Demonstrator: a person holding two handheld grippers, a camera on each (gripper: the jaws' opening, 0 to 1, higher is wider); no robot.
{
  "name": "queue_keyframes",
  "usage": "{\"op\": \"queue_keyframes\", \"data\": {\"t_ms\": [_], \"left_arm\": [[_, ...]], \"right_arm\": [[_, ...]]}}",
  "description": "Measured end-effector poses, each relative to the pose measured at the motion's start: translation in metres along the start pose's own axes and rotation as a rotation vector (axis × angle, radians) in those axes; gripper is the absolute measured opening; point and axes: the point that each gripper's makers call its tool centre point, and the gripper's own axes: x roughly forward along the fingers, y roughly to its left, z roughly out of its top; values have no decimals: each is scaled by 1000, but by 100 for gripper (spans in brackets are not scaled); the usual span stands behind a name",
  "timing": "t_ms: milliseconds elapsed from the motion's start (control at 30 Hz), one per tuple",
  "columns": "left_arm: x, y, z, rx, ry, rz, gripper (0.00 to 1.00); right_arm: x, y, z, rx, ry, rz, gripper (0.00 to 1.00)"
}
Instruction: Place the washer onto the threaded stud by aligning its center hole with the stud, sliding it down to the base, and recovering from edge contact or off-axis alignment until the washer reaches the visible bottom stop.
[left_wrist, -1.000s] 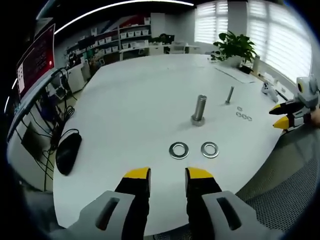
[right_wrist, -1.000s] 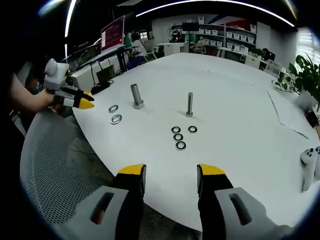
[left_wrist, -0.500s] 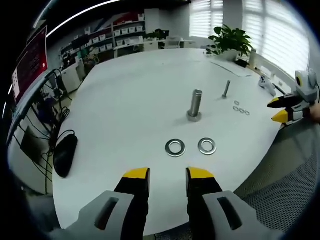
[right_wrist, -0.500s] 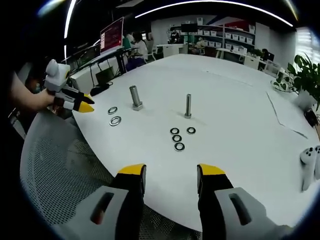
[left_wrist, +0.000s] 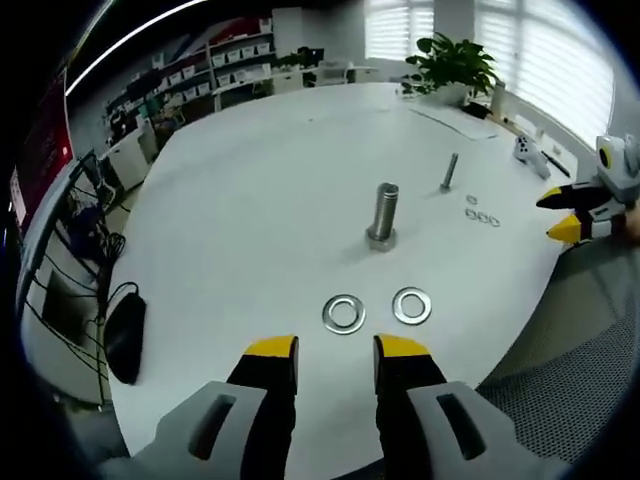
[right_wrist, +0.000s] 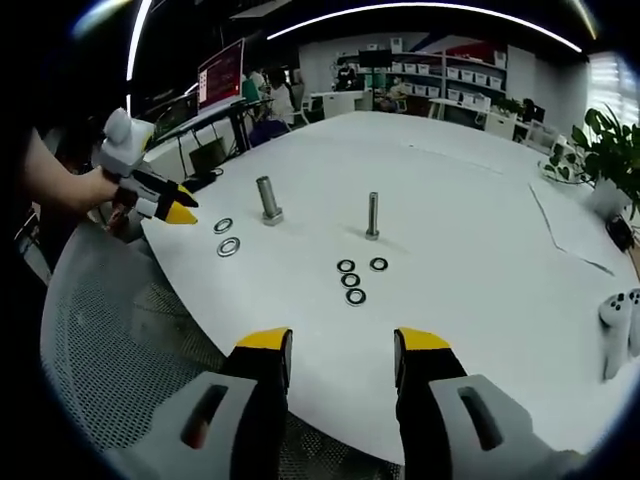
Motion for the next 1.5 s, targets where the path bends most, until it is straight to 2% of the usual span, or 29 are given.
{"op": "queue_keyframes", "data": {"t_ms": [200, 500, 667, 733, 800, 933, 1100, 1233, 1400, 1500], "left_arm": [[6, -1, 8, 17, 17, -14, 28], [21, 9, 6, -2, 94, -48, 30], [25, 12, 4, 44, 163, -75, 30], [25, 13, 8, 68, 172, -77, 30], [28, 15, 10, 64, 179, -86, 30], [35, 8, 3, 71, 239, -123, 30], [41, 2, 4, 111, 257, -139, 31], [46, -1, 0, 158, 295, -148, 31], [49, 0, 5, 164, 289, -151, 30], [50, 0, 4, 218, 297, -157, 29]], "right_arm": [[-1, -2, 3, 0, -18, -9, 43], [1, -4, 1, -1, 0, -11, 43], [0, -6, 3, 5, -4, -19, 43], [0, -6, 5, 6, -9, -20, 43], [0, -6, 6, 2, -14, -20, 42], [0, -6, 7, 7, -18, -28, 42], [0, -4, 7, 0, -12, -25, 42], [0, -4, 6, 0, -13, -26, 42], [0, -4, 6, -2, -11, -27, 42], [0, -4, 6, -6, -13, -30, 41]]}}
